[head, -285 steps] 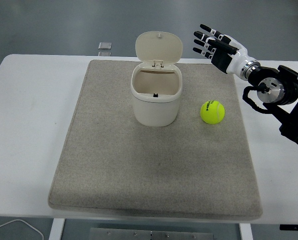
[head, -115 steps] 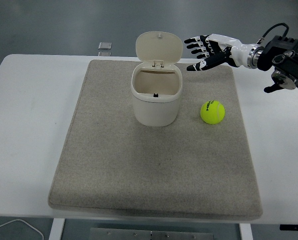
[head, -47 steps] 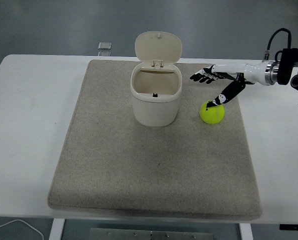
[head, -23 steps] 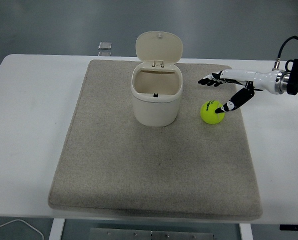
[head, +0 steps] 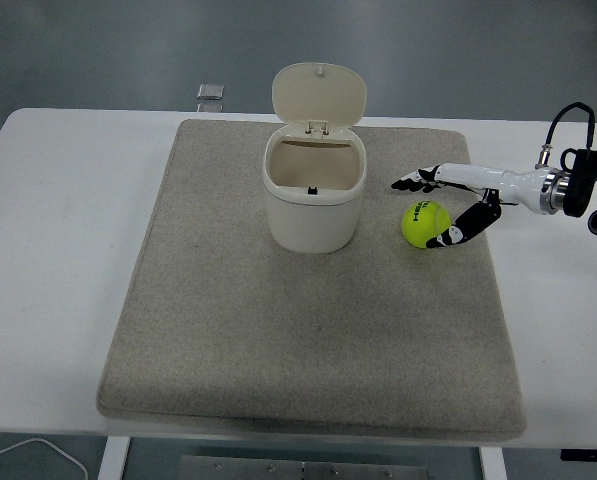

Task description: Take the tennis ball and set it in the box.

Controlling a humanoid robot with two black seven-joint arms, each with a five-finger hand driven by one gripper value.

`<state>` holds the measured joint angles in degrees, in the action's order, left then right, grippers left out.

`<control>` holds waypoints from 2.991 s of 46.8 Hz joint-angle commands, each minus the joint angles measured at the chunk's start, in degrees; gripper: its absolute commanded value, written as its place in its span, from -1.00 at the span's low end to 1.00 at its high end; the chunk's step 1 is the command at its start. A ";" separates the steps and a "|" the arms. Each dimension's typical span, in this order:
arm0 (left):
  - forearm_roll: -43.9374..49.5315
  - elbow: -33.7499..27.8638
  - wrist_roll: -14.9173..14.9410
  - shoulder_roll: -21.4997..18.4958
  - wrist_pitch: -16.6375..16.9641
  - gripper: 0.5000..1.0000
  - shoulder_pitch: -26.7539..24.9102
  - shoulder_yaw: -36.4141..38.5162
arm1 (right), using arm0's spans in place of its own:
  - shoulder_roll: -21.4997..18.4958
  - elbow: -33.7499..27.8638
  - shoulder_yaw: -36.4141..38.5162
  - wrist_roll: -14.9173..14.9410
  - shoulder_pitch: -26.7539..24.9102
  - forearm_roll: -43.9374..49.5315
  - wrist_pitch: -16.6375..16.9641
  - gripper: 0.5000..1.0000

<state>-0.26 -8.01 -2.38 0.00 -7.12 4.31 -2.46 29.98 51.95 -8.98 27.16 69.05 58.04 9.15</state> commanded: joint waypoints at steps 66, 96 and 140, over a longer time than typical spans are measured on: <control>0.00 0.01 0.00 0.00 0.00 0.99 0.00 0.00 | -1.59 -1.50 0.19 -0.09 -2.25 1.37 -2.47 0.30; 0.00 0.01 0.00 0.00 0.00 0.99 0.00 0.00 | -2.55 -1.06 0.63 -0.09 -2.08 1.29 -2.47 0.43; 0.00 0.01 0.00 0.00 0.00 0.99 0.00 0.00 | -5.54 -2.03 0.63 -0.44 -1.72 1.64 -3.09 -0.44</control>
<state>-0.26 -8.01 -2.38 0.00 -7.12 4.31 -2.46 24.48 49.86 -8.37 26.72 67.26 59.67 6.07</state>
